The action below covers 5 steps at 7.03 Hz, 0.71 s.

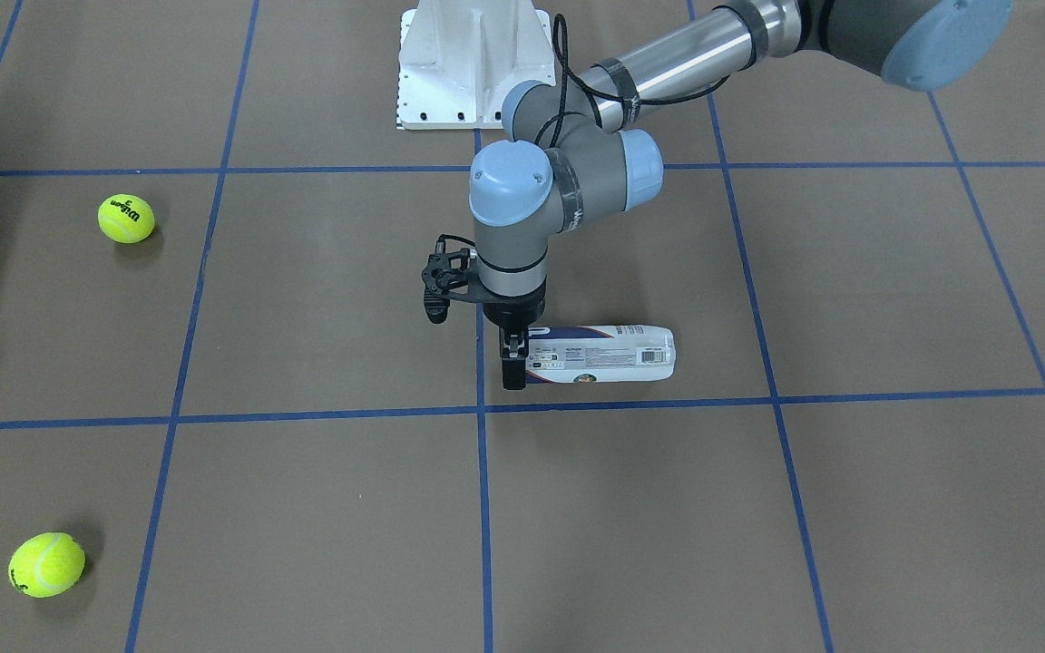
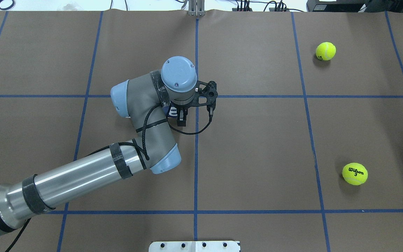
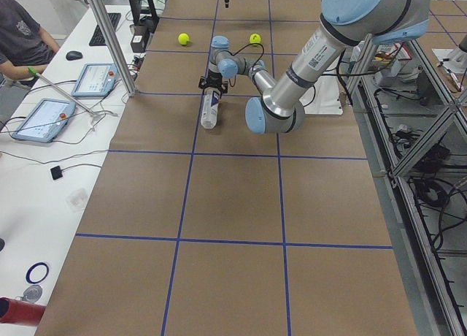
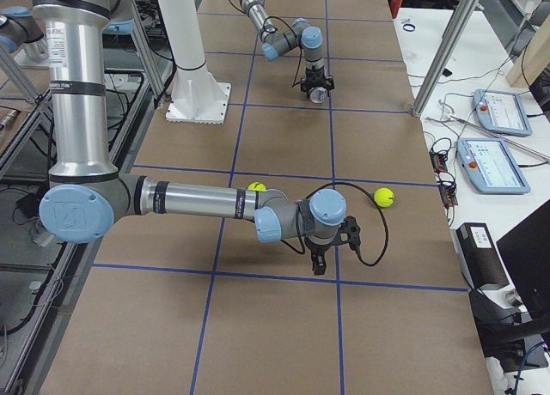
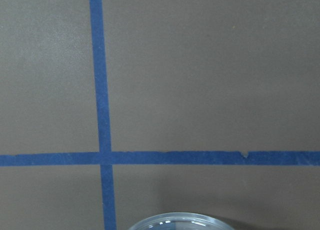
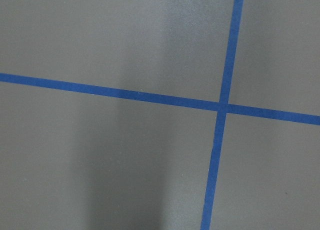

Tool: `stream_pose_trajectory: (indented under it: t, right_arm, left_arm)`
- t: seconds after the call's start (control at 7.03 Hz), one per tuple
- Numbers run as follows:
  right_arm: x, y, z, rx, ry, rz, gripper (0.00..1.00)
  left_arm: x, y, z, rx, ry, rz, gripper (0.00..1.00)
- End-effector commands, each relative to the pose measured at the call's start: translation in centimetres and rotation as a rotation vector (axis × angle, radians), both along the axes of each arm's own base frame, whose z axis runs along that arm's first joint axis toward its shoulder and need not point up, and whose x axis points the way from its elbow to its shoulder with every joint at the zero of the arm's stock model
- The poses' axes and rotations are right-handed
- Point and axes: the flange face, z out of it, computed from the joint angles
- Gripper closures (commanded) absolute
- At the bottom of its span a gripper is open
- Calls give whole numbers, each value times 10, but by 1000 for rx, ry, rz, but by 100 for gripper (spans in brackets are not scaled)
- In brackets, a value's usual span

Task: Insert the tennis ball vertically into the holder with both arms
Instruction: 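Close the left gripper around the can's body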

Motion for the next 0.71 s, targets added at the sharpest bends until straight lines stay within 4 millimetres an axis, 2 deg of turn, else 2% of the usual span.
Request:
stream_pose_trajectory:
  t: [0.0,0.28,0.43,0.57]
  right_arm:
    - [-1,0,-1,1,0,-2,0]
    - [-2,-5,-6,11,0,0,0]
    - [-2,-9,-8,14,1,0,0]
    - [-3,-12,-11,20,0,0,0]
  left_arm:
    - [4,-1,4,5,8,1,11]
    - [2,-1,-4,27,42,0,21]
    - [-2,-6,-6,32,46,-6,22]
    - [-14,-11,-17,43,68,-22,23]
